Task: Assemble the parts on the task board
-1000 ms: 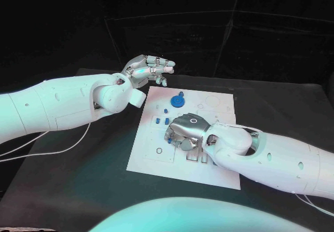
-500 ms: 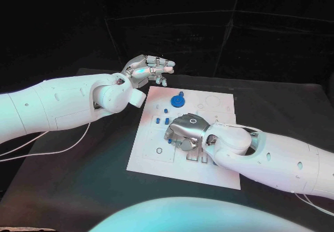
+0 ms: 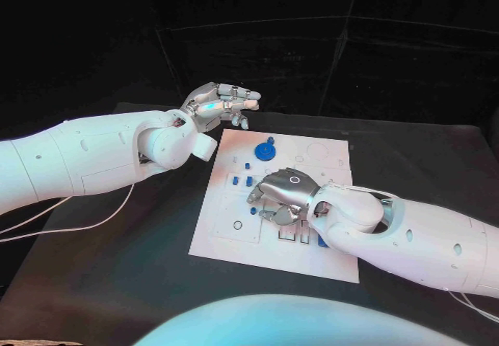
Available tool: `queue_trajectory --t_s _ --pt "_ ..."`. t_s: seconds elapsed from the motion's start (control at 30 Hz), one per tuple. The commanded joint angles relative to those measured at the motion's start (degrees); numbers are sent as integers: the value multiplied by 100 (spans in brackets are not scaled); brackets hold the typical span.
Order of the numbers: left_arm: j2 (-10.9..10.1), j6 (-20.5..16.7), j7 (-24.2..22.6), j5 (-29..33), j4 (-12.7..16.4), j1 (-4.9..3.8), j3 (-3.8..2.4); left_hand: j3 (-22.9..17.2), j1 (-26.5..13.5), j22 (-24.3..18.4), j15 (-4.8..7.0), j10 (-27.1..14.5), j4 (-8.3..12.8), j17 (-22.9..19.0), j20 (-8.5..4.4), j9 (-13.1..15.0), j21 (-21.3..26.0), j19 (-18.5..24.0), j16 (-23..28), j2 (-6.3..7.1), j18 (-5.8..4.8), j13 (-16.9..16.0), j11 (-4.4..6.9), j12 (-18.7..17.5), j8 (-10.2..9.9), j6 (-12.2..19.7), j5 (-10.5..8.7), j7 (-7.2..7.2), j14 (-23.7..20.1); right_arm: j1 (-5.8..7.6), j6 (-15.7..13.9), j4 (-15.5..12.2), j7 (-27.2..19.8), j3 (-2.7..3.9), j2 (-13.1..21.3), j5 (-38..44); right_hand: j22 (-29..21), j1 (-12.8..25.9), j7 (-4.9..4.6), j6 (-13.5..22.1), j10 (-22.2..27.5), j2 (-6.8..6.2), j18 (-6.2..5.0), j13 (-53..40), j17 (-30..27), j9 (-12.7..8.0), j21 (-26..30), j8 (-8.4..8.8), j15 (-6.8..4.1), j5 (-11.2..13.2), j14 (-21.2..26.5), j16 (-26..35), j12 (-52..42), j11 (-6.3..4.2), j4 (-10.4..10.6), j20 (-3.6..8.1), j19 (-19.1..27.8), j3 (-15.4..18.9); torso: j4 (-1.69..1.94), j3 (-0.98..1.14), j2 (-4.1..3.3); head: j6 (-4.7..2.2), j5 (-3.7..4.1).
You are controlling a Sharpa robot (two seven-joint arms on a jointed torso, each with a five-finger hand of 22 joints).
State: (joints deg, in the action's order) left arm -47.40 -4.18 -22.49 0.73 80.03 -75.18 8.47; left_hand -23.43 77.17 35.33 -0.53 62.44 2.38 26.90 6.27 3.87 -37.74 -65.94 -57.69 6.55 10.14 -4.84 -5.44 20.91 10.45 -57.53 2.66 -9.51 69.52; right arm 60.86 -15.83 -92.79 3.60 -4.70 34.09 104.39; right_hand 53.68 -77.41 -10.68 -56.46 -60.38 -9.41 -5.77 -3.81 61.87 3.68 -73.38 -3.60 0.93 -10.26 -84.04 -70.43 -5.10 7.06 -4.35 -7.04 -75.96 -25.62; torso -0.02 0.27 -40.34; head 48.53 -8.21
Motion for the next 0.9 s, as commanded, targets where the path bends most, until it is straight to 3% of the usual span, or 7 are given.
queue_trajectory --t_s 0.03,0.23,0.37,0.53,0.57,0.73,0.9 --pt "-7 71 -13 20 5 -9 -4 42 18 -5 -1 -40 -5 -5 5 -3 32 18 22 -49 32 7 19 37 -3 12 16 -7 -42 8 -378 -165 -62 4 164 -139 29 58 7 35 12 -7 -81 -11 8 12 25 -5 40 -30 -78 -4 -57 -27 8 -2 3 47 -9 -2 8 -12 9" --pt "-16 72 -15 20 0 -9 -3 42 18 -5 -1 -40 -5 -5 5 -3 32 18 22 -49 32 7 19 37 -3 12 16 -7 -42 100 -345 -576 91 38 712 -633 198 75 46 -45 -157 32 -51 -29 29 30 -65 -34 9 -71 -104 -51 -224 -74 48 10 -96 103 -12 0 12 -62 88" --pt "-20 71 -18 20 -7 -8 -2 42 18 -5 -1 -40 -5 -5 5 -3 32 18 22 -49 32 7 19 37 -3 12 16 -7 -42 362 -77 -736 344 122 1144 -1231 265 161 92 -9 -195 -13 -39 -19 49 20 -102 -9 -13 -50 -119 -86 -279 -104 105 25 -139 196 -21 -1 10 -146 213" --pt "-13 75 -20 20 -14 -8 0 42 18 -5 -1 -40 -5 -5 5 -3 32 18 22 -49 32 7 19 37 -3 12 16 -7 -42 618 197 -743 569 151 1476 -1357 79 242 143 137 122 -117 -66 14 -75 11 7 1 -34 -56 -95 -22 -215 -124 172 42 -62 545 -10 -3 8 -219 314" --pt "-12 75 -20 20 -15 -8 1 42 18 -5 -1 -40 -5 -5 5 -3 32 18 22 -49 32 7 19 37 -3 12 16 -7 -42 649 261 -737 611 153 1524 -1320 35 192 157 181 234 -75 -80 -2 -102 18 41 -14 -24 -64 -93 -15 -222 -125 196 51 -46 729 -12 -4 9 -225 319" --pt "-3 77 -17 20 -22 -7 4 49 20 -9 -1 -45 -4 -9 6 -2 37 15 21 -57 32 8 19 42 -2 12 16 -6 -42 720 526 -713 758 158 1662 -1118 -63 -35 188 184 508 20 -84 -3 -170 27 117 -18 -15 -63 -89 -14 -329 -100 309 28 -27 1355 4 -3 -2 -253 363" --pt "0 80 -16 20 -28 -6 8 49 20 -9 -1 -45 -4 -9 6 -2 37 15 21 -57 32 8 19 42 -2 12 16 -6 -42 743 769 -674 804 157 1685 -995 -75 -169 212 196 562 86 -86 -4 -203 25 130 -15 -12 -72 -85 -13 -412 -98 352 26 -34 1522 7 -2 6 -255 361"
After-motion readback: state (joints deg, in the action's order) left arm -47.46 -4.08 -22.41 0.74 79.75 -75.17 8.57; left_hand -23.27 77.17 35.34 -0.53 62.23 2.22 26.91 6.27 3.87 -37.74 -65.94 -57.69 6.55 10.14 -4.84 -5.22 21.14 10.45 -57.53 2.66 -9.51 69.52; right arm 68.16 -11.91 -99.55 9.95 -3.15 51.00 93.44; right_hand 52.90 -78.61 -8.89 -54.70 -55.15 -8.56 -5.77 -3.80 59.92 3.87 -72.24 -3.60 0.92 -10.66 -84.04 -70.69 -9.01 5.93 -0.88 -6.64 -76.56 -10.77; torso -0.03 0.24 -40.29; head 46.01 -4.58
